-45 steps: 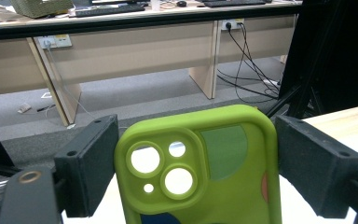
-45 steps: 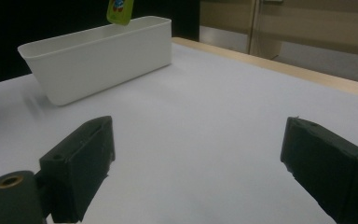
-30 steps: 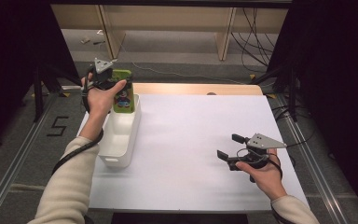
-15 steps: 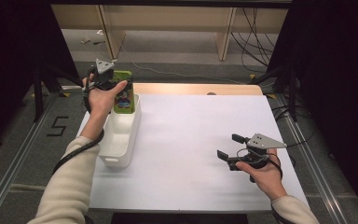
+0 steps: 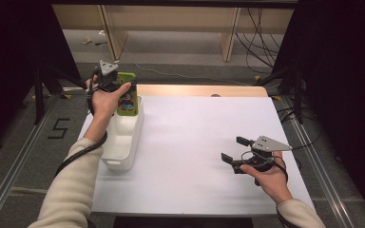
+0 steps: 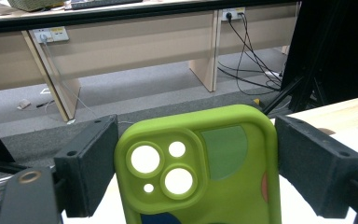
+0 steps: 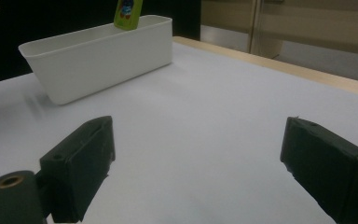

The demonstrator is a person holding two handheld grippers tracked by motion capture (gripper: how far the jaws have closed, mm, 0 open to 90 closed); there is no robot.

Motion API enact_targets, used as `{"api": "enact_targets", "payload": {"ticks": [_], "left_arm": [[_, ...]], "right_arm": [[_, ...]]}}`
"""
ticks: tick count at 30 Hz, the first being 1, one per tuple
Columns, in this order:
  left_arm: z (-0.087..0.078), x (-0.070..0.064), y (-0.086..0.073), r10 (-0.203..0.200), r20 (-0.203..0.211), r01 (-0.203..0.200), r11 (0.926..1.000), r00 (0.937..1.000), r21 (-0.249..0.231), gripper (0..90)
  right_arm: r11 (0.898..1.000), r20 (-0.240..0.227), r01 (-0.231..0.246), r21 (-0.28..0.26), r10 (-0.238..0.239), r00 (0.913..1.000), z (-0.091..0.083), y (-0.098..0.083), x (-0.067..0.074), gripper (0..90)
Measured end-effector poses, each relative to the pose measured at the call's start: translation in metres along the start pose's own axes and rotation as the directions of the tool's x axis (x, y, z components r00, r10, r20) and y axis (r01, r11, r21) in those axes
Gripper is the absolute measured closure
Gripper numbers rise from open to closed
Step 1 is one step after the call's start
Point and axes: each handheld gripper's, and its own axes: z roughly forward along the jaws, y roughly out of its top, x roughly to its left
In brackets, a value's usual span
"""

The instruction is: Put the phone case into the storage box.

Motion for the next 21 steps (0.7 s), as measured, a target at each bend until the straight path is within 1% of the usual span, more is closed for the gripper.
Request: {"api": "enact_targets", "payload": {"ticks": [14, 21], "left_arm": [[0.0032, 0.0037, -0.0031, -0.009, -0.013, 0.009, 0.9999, 0.9999, 0.011, 16.0], [0.0047, 0.0033, -0.0046, 0.0, -0.018, 0.0, 0.9999, 0.9998, 0.017, 16.0]], "right_arm": [[1.0, 0.0, 0.0, 0.001, 0.0, 1.0, 0.0001, 0.0, 0.0001, 11.1], [1.0, -0.001, 0.002, -0.002, -0.002, 1.0, 0.0001, 0.0001, 0.0, 11.1]]}}
